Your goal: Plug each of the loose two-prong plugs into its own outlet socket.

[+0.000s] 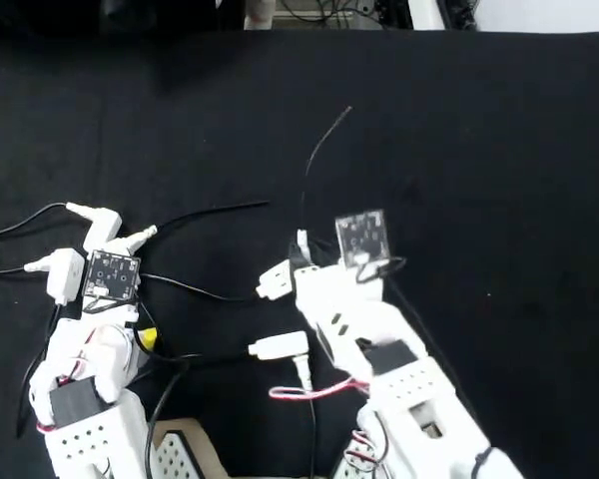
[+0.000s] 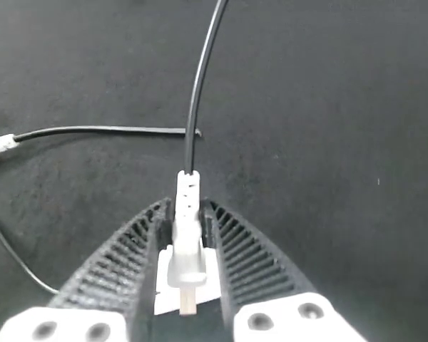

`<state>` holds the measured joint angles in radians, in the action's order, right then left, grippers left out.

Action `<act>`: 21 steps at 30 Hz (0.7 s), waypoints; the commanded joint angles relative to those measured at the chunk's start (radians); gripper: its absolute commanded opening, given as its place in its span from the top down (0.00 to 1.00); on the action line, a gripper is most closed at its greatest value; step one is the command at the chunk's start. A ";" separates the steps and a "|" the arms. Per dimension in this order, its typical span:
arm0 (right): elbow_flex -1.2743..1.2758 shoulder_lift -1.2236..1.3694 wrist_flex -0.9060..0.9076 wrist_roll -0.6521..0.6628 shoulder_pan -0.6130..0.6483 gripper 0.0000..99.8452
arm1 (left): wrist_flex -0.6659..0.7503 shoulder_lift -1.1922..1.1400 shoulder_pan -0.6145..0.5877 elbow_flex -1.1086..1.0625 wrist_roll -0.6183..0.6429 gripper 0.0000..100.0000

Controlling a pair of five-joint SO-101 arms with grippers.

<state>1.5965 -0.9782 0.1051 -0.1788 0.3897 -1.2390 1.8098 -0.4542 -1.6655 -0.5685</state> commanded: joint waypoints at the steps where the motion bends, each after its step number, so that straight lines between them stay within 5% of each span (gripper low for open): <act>1: -0.185 0.174 0.023 -0.051 -0.020 0.99 | -0.006 0.009 -0.008 0.010 -0.009 0.69; 9: -0.348 0.576 -0.087 -0.046 -0.021 0.99 | 0.020 0.009 -0.008 0.001 -0.009 0.69; 21: -0.156 0.404 -0.275 0.054 -0.017 0.99 | 0.023 0.009 -0.001 -0.001 -0.011 0.69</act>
<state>1.4369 -0.4979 -0.1312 -0.1343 0.3913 -1.2329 1.8098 -0.4542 -1.6701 -0.5685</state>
